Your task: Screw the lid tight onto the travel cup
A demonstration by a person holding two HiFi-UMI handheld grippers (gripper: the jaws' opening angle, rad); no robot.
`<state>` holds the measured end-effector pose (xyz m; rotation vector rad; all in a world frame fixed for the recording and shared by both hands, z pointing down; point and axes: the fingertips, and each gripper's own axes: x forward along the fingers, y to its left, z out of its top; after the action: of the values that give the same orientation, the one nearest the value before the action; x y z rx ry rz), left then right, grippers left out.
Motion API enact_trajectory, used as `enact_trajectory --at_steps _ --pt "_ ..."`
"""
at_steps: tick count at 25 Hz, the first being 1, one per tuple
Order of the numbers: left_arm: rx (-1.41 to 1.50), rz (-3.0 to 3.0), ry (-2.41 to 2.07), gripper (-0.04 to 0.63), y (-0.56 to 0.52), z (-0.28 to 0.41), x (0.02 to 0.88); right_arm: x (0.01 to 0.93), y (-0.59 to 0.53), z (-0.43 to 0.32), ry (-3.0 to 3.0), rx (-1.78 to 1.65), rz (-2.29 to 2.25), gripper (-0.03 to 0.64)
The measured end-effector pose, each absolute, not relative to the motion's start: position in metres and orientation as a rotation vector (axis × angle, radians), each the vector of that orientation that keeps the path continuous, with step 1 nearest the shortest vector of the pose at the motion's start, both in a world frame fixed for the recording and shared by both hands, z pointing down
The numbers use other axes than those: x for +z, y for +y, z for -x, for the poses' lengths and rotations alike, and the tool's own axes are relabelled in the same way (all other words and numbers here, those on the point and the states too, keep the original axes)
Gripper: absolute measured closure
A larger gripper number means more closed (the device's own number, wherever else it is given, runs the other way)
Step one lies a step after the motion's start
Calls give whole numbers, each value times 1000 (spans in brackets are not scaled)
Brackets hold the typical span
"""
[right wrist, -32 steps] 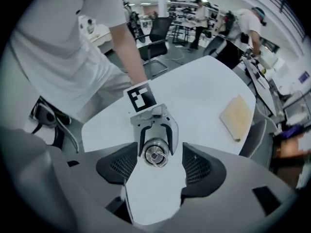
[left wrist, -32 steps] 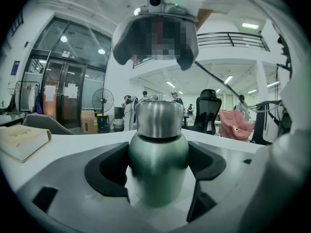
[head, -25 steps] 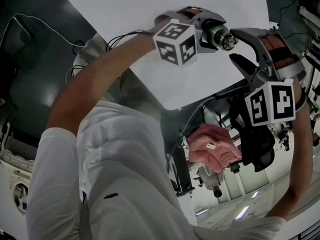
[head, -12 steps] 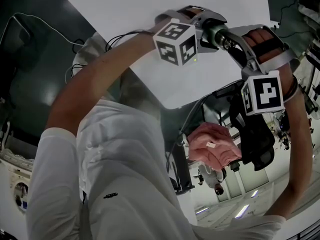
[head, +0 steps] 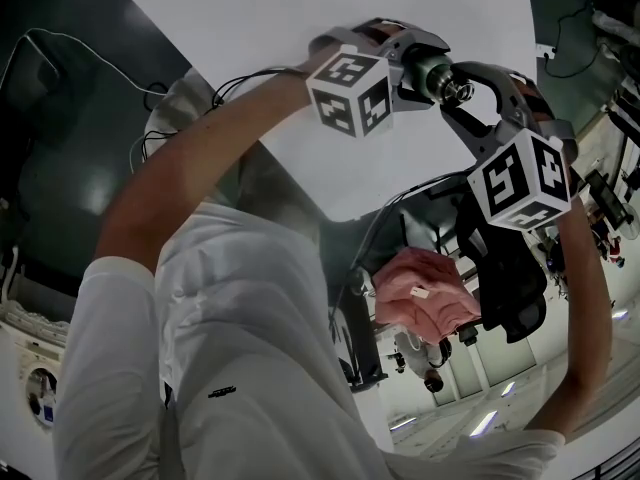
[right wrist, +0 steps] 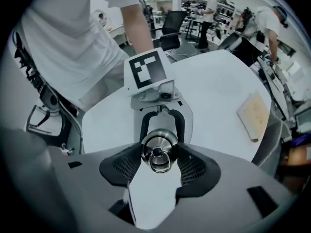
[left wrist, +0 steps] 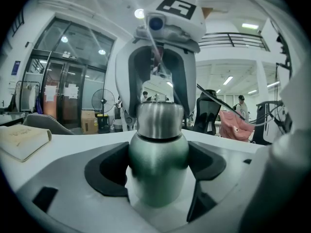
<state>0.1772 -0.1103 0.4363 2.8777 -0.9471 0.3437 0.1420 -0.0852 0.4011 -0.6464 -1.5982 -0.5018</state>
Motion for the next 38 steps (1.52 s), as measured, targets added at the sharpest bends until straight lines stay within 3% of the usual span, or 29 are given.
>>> enact_trajectory --at_steps 14,20,24,38 --pt "345 -2878 -952 242 -110 -177 438 401 -99 -141 -1823 182 -167 391" --pt "346 -2877 -952 242 -110 -176 438 400 -100 -140 -1858 233 -240 391" --pt "344 -2877 -953 242 -110 -176 437 394 -97 -141 -1897 132 -152 356" --pt "343 -2876 -952 242 -111 -174 438 372 -78 -135 -1595 -732 703 356"
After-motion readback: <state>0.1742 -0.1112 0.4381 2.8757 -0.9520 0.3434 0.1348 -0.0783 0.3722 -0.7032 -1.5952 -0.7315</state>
